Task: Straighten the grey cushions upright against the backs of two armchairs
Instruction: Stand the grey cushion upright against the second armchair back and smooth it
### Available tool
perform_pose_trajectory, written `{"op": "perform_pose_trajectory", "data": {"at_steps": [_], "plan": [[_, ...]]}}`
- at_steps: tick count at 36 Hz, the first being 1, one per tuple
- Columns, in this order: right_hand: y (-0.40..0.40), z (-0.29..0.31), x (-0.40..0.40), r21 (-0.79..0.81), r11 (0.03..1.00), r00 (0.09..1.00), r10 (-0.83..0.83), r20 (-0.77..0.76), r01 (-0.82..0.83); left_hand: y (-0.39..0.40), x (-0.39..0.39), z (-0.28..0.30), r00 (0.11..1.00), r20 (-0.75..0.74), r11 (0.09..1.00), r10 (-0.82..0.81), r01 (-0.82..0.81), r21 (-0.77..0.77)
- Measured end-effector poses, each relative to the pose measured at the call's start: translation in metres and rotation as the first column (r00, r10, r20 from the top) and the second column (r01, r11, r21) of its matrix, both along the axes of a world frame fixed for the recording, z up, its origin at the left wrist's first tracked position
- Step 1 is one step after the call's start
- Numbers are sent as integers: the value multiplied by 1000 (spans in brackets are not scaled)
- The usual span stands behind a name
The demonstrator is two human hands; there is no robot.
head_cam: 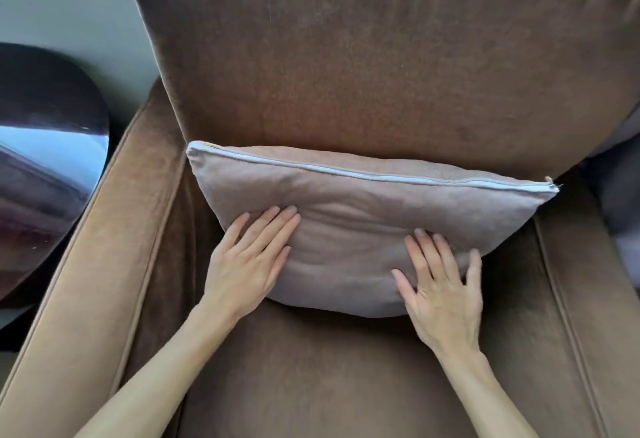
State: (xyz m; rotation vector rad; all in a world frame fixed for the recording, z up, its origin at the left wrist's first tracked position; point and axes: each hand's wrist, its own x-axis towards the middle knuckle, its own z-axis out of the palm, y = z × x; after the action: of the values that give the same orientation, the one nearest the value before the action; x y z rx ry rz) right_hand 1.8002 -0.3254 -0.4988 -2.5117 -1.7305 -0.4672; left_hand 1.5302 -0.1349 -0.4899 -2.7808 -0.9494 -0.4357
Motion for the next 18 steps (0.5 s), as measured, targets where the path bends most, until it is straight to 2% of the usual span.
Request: {"op": "perform_pose_trajectory", "data": {"at_steps": [3,5,7,8,9,10,11,12,14,15,16,18], "plan": [[-28,14,5,-2,997,995,-74,-60,74,-10,-12,27,995,21,988,-94,96,-119],[-45,23,4,21,982,968,-179,-175,186,-19,-19,46,987,116,969,-113,135,-206],[-57,33,1,-15,947,877,-302,-374,320,-29,-25,58,973,227,937,-45,120,-328],[-59,41,0,-82,928,806,-357,-473,363,-35,-26,63,971,241,899,3,103,-425],[-59,46,0,-179,910,716,-406,-569,374,-39,-25,67,976,213,830,50,78,-552],[-56,52,-2,-286,894,608,-445,-658,345,-41,-21,68,986,145,714,84,42,-699],[-50,57,-5,-387,879,483,-476,-735,278,-41,-15,66,995,46,555,87,-10,-832],[-42,61,-11,-467,867,363,-497,-788,172,-39,-7,61,997,-69,390,38,-78,-917],[-16,66,-26,-544,834,211,-517,-829,-93,-32,14,48,951,-268,166,-156,-242,-956],[-1,65,-35,-550,810,186,-520,-834,-205,-29,27,42,913,-328,109,-244,-311,-944],[14,63,-42,-552,785,204,-513,-834,-282,-25,40,36,879,-367,84,-306,-359,-930],[46,52,-51,-571,731,295,-490,-820,-373,-15,62,27,850,-404,46,-339,-414,-909]]}}
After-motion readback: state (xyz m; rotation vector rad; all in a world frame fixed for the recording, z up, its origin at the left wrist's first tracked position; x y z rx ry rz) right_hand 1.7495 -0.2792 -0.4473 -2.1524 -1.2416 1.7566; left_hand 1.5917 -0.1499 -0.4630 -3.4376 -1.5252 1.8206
